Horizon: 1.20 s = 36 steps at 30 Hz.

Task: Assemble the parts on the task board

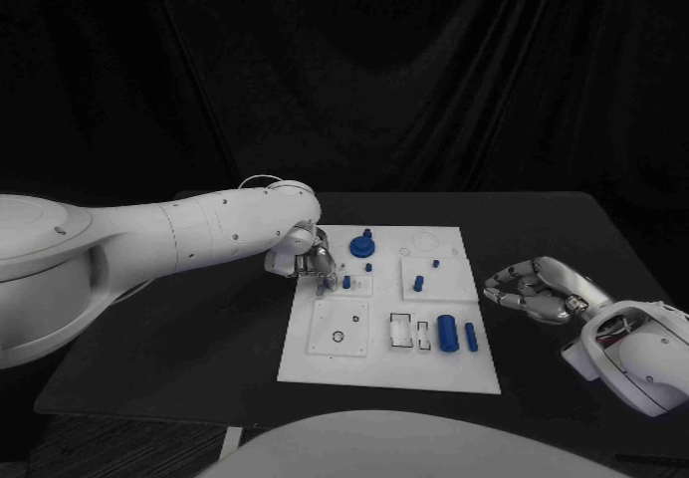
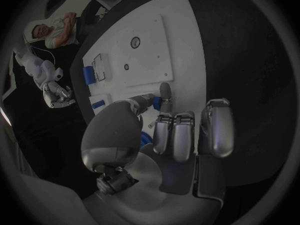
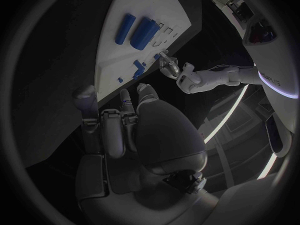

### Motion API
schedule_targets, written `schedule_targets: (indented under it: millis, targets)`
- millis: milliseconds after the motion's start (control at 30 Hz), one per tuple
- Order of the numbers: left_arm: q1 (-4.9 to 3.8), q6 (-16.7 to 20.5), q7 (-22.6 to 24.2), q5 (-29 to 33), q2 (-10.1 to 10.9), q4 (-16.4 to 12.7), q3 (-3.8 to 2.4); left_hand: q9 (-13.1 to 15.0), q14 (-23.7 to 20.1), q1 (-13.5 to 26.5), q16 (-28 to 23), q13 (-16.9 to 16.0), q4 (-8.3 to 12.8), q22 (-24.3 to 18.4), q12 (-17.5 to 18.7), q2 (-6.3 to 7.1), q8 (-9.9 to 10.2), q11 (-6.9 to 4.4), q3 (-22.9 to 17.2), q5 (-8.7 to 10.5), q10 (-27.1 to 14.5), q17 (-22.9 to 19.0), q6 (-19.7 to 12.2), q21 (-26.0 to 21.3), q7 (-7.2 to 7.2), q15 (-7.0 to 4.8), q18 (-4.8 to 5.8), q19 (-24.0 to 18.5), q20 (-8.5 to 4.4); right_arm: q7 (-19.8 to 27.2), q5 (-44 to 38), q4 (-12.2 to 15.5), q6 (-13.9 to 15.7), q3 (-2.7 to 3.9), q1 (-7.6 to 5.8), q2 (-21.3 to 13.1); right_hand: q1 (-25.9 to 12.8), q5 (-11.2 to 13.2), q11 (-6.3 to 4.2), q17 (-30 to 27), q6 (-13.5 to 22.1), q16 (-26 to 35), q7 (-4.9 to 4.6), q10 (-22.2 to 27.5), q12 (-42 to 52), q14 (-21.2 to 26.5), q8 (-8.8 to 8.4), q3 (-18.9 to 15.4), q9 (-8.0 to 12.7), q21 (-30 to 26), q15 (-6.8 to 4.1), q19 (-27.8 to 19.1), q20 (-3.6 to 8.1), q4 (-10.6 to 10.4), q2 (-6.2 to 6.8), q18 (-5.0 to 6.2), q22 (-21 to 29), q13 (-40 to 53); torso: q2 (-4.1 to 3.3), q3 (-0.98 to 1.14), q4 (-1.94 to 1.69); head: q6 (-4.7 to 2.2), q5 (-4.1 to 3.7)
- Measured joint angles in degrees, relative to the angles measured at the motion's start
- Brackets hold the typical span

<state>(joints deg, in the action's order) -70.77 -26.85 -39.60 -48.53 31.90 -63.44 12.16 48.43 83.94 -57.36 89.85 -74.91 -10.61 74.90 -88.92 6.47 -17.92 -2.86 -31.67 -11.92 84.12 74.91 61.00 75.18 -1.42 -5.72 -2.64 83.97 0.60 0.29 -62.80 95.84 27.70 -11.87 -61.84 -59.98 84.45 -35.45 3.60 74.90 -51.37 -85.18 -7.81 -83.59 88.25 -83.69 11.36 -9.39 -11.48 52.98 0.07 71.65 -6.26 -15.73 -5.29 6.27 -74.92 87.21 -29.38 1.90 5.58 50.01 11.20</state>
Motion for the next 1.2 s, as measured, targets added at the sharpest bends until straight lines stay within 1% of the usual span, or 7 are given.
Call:
schedule_targets:
  millis: [200,533,700,767,833,1000,1200]
  targets:
    - [0.00,0.0,0.0,0.0,-0.1,0.2,0.01,0.9,0.0,1.5,0.0,0.0,-1.9,0.0,0.0,0.19,-0.4,0.21,2.7,1.83,-0.2,0.0,-0.7,-0.2,-0.32,0.00,0.00,0.0,0.00,0.0,0.0,0.0,0.0,0.00,0.00,0.0,0.2,0.0,0.08,0.0,0.0,0.0,0.00,0.1,0.0,0.0,0.00,0.0,0.0,0.0,0.00,0.0,0.00,0.0,0.24,0.00,0.0,-0.8,0.00,0.00,0.00,0.00,0.08]
    - [0.00,0.0,-0.1,0.1,-0.3,0.4,0.00,1.6,0.0,1.8,0.0,0.0,-3.0,0.0,0.0,0.42,-0.7,0.40,5.4,2.18,0.0,0.0,-1.5,-0.2,-0.52,0.01,0.00,0.2,0.16,0.0,0.0,0.0,-0.1,0.00,0.17,0.1,0.2,0.0,-0.04,0.0,0.0,0.0,0.00,0.0,0.1,0.0,0.00,0.0,0.0,0.0,0.01,0.0,0.00,0.0,0.25,0.00,0.0,-0.8,0.01,0.00,0.00,-0.01,0.05]
    - [0.00,0.0,-0.1,0.1,-0.2,0.4,-0.01,3.2,0.2,2.2,0.0,0.0,-5.2,0.0,0.0,0.87,-2.0,0.40,9.5,2.32,0.0,0.0,-2.1,-0.2,-0.42,0.21,0.00,0.0,0.42,0.0,0.0,0.0,-0.1,0.00,0.39,0.1,0.2,0.0,-0.04,0.0,0.0,0.0,0.00,0.0,0.1,0.0,0.00,0.0,0.0,0.0,0.01,0.0,0.00,0.0,0.25,-0.01,0.0,-0.8,0.03,0.00,0.00,-0.01,0.12]
    - [0.00,0.0,-0.2,0.1,-0.1,0.3,-0.01,4.2,0.2,2.8,0.0,0.0,-5.8,0.0,0.0,1.02,-2.6,0.40,12.1,3.67,0.0,0.0,-2.4,-0.2,-0.33,0.21,0.01,0.0,0.42,0.0,0.0,0.0,-0.1,0.00,0.43,0.1,0.2,0.0,-0.05,0.0,0.0,0.0,0.00,0.0,0.1,0.0,0.00,0.0,0.0,0.0,0.00,0.0,0.00,0.0,0.25,0.00,0.0,-0.8,0.03,0.00,0.00,-0.01,0.12]
    - [0.00,0.0,-0.2,0.1,0.0,0.3,-0.01,4.9,0.2,3.2,0.0,0.0,-5.9,0.0,0.0,0.80,-3.0,0.40,14.0,4.50,0.0,0.0,-2.6,-0.2,-0.33,0.21,0.01,0.0,0.42,0.0,0.0,0.0,-0.1,0.00,0.48,0.0,0.2,0.0,-0.05,0.0,0.0,0.0,0.00,0.0,0.1,0.0,0.00,0.0,0.0,0.0,0.01,0.0,0.00,0.0,0.25,-0.01,0.0,-0.9,0.02,0.00,0.00,-0.01,0.12]
    - [0.00,0.1,-0.3,0.0,0.4,0.1,-0.01,6.4,0.2,4.1,0.0,0.0,-6.1,0.0,0.0,-0.11,-3.6,0.40,17.3,4.80,0.0,0.0,-3.0,-0.2,-0.32,0.21,0.01,0.0,0.42,-0.1,0.0,0.0,-0.2,0.00,0.54,0.0,0.2,0.0,-0.05,0.0,0.0,0.0,0.00,-0.1,0.1,0.0,0.00,0.2,0.0,-0.2,0.01,0.0,0.00,-0.2,0.26,0.00,0.0,-0.9,0.02,0.00,0.00,-0.01,0.13]
    - [0.01,0.9,0.0,-0.9,1.5,-0.9,0.02,13.2,0.2,4.2,0.0,0.0,-6.1,0.0,-0.3,-2.41,-9.1,0.40,23.8,4.84,0.0,0.0,-4.3,-0.2,0.41,0.21,0.01,0.0,0.42,-0.1,0.0,0.0,-0.2,0.00,0.56,0.0,0.2,0.0,-0.06,0.0,0.0,0.0,0.00,-0.1,0.1,0.0,0.00,0.2,0.0,-0.2,0.01,0.0,0.00,-0.2,0.26,0.00,0.0,-0.9,0.02,0.00,-0.01,-0.01,0.07]
